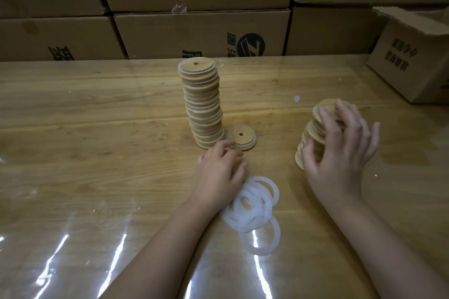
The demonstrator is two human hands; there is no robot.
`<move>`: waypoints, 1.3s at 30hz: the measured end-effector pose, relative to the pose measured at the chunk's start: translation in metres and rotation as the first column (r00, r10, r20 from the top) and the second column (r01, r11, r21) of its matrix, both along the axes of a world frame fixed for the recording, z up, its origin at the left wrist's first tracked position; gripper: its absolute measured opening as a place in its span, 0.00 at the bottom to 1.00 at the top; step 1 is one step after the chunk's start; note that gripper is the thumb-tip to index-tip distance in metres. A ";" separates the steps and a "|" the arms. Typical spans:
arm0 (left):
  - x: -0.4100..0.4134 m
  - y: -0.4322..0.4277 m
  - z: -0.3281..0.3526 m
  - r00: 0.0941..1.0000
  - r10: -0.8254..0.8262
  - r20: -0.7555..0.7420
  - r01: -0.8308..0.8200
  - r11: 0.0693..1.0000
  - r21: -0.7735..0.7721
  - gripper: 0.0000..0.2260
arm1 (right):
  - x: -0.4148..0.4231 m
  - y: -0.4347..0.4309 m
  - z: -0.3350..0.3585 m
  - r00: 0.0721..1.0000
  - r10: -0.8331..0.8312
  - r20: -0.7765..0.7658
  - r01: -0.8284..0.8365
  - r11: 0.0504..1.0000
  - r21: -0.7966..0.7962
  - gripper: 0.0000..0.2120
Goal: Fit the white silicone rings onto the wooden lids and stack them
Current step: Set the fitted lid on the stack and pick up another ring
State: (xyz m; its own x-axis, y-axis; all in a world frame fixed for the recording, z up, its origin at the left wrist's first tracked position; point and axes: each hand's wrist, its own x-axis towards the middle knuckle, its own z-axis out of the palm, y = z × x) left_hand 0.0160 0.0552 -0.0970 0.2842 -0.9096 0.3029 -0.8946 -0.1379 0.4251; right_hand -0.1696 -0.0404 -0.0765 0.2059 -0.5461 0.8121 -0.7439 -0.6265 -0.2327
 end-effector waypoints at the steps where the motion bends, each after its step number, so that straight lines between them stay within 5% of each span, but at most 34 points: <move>1: 0.000 0.000 0.001 1.000 0.005 -0.027 -0.005 1.000 -0.020 0.11 | 0.000 -0.001 0.000 1.000 -0.009 0.013 0.008 1.000 0.025 0.26; 8: 0.000 0.002 0.004 0.994 -0.024 -0.110 0.016 0.997 -0.074 0.09 | 0.000 -0.003 0.000 0.992 0.027 0.121 -0.025 1.000 -0.019 0.19; 22: -0.001 0.002 0.005 0.994 -0.037 -0.101 0.029 0.996 -0.080 0.10 | -0.001 0.001 0.007 0.965 0.155 0.209 -0.131 0.983 -0.126 0.22; 28: -0.001 0.003 0.008 0.985 -0.080 -0.156 0.043 0.973 -0.228 0.08 | 0.001 0.005 0.004 0.973 0.230 0.033 -0.210 0.930 -0.301 0.20; 30: -0.001 0.006 0.012 0.933 -0.137 -0.334 0.035 0.955 -0.293 0.08 | 0.005 0.009 0.004 0.961 0.270 -0.055 -0.270 0.889 -0.371 0.16; 33: 0.000 0.007 0.021 0.683 -0.249 -0.686 0.087 0.961 -0.263 0.11 | 0.011 0.018 0.002 0.922 0.360 -0.140 -0.386 0.840 -0.381 0.09; 39: 0.004 0.007 0.021 0.465 -0.287 -0.838 0.248 0.950 -0.187 0.17 | 0.022 0.028 -0.002 0.862 0.478 -0.170 -0.504 0.845 -0.180 0.15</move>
State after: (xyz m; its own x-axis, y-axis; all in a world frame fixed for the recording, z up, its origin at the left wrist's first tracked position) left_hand 0.0198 0.0620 -0.0755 0.1635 -0.9826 0.0878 -0.0886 0.0740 0.9933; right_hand -0.1474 -0.0123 -0.0788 0.4991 -0.1678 0.8501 -0.3392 -0.9406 0.0135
